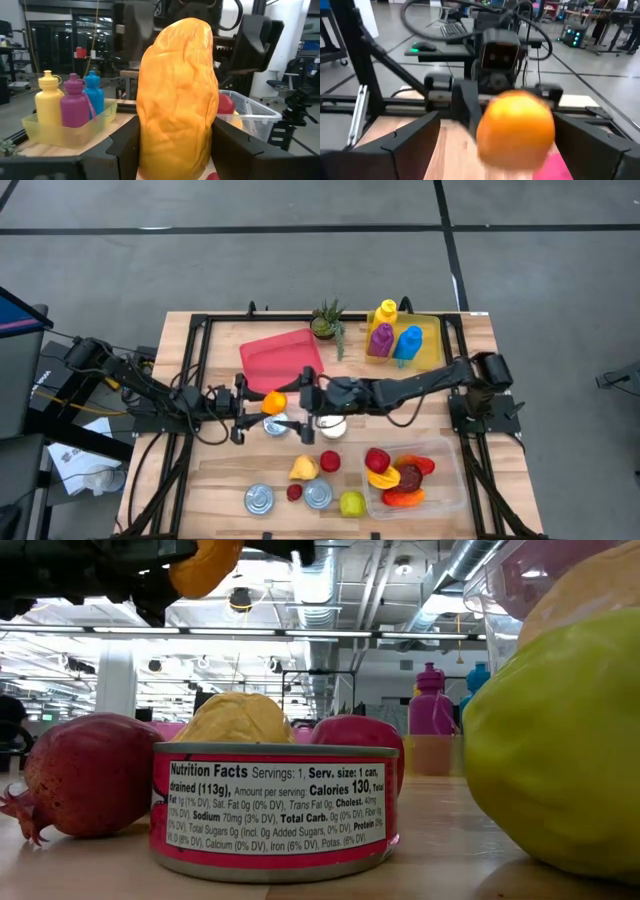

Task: Pick & Place Food Item
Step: Put the yellow mango into the transparent bin

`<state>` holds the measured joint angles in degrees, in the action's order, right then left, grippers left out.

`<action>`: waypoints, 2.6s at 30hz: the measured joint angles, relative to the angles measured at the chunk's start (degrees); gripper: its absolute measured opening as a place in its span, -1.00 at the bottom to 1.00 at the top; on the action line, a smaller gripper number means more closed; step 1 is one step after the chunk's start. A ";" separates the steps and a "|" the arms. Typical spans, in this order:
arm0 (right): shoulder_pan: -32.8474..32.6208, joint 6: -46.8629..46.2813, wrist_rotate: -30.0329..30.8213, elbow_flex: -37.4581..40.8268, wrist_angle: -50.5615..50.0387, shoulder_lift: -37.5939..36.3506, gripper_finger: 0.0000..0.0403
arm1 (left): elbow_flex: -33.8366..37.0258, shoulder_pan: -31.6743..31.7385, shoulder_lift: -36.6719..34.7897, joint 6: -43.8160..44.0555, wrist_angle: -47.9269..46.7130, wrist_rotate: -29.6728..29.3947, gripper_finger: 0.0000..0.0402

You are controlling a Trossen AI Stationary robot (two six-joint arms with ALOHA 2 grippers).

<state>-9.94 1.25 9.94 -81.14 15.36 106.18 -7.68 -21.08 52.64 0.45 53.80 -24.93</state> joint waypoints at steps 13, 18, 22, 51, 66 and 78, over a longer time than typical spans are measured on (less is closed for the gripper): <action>-0.14 -0.55 0.96 -7.61 -12.62 1.89 0.42 | 0.05 -0.04 0.03 0.46 -2.29 0.35 -0.07; -0.09 -1.09 1.49 -8.00 -14.43 1.91 -0.11 | 0.09 -0.04 0.11 0.67 -2.43 0.32 -0.07; -0.11 -1.04 1.60 -8.00 -14.90 1.91 -0.39 | 0.09 -0.02 0.11 0.87 -2.40 -0.04 -0.07; -4.95 -5.06 3.53 -16.14 -46.17 -2.20 -0.39 | -0.04 -0.37 -0.04 -0.28 -5.75 3.69 0.91; -14.64 -24.28 3.66 -34.84 -88.87 -2.21 -0.40 | -0.04 -0.37 -0.04 -0.24 -6.23 3.45 0.87; -24.45 -41.38 3.88 -40.18 -100.46 -2.20 -0.40 | -0.02 -0.37 -0.01 -0.24 -6.25 3.50 0.87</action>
<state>-34.39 -40.13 13.82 -121.33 -85.09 103.98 -7.70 -21.45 52.63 0.21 47.55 -21.43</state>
